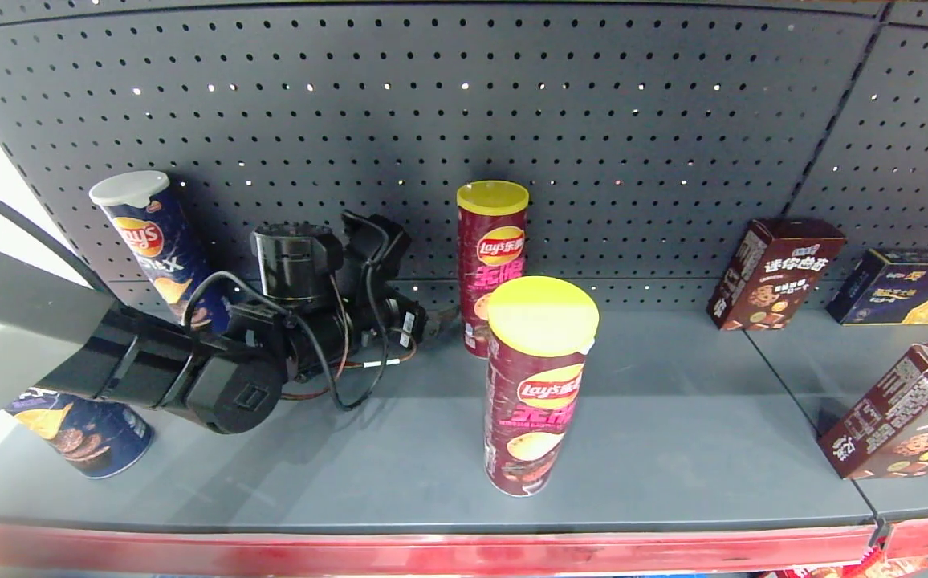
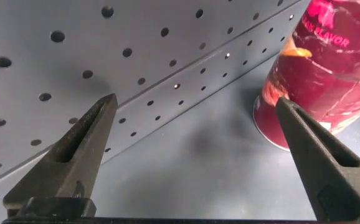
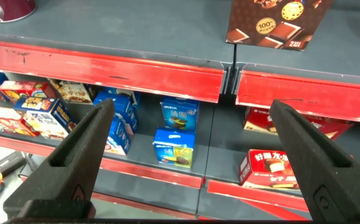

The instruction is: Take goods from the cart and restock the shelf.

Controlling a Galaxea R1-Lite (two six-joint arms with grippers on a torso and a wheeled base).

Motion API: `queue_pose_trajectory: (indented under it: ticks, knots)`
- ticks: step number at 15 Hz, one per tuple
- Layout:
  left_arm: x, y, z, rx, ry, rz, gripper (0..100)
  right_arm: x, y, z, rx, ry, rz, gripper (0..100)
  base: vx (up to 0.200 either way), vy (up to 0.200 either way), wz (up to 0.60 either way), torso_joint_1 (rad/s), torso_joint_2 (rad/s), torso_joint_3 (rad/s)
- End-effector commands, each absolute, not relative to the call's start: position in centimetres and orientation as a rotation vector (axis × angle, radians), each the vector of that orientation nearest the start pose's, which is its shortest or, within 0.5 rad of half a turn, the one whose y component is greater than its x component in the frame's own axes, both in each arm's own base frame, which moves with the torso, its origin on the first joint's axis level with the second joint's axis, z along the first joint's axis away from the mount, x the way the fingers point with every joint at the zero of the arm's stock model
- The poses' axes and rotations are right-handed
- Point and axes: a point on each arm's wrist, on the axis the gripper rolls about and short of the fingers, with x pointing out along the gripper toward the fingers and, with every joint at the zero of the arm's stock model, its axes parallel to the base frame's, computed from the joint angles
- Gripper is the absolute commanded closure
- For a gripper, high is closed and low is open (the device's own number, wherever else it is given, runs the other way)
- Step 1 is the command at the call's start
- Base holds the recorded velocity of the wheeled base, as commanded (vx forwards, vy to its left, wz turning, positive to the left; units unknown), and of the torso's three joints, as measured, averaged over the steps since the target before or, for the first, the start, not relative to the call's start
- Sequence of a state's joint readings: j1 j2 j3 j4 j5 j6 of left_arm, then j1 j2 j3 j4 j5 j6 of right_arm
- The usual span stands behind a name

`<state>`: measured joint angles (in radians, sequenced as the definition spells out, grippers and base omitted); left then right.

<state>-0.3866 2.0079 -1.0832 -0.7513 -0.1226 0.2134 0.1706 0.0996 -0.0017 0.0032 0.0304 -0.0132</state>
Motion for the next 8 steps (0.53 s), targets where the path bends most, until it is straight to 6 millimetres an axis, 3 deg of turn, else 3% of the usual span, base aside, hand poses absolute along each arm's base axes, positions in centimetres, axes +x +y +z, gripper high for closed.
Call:
queue_pose_trajectory:
  ticks: [1,8]
  knots:
    - [36.46,-15.21,15.95,0.231,0.119,-0.528,0,-1.51,-0.19,7.75,-0.021,0.101,0.201,0,0.0,0.0,0.0,0.0,0.0,0.0]
    - [36.66,-15.75,15.94,0.23,0.113,-0.536,0,-1.51,-0.19,7.75,-0.021,0.101,0.201,0,0.0,0.0,0.0,0.0,0.0,0.0]
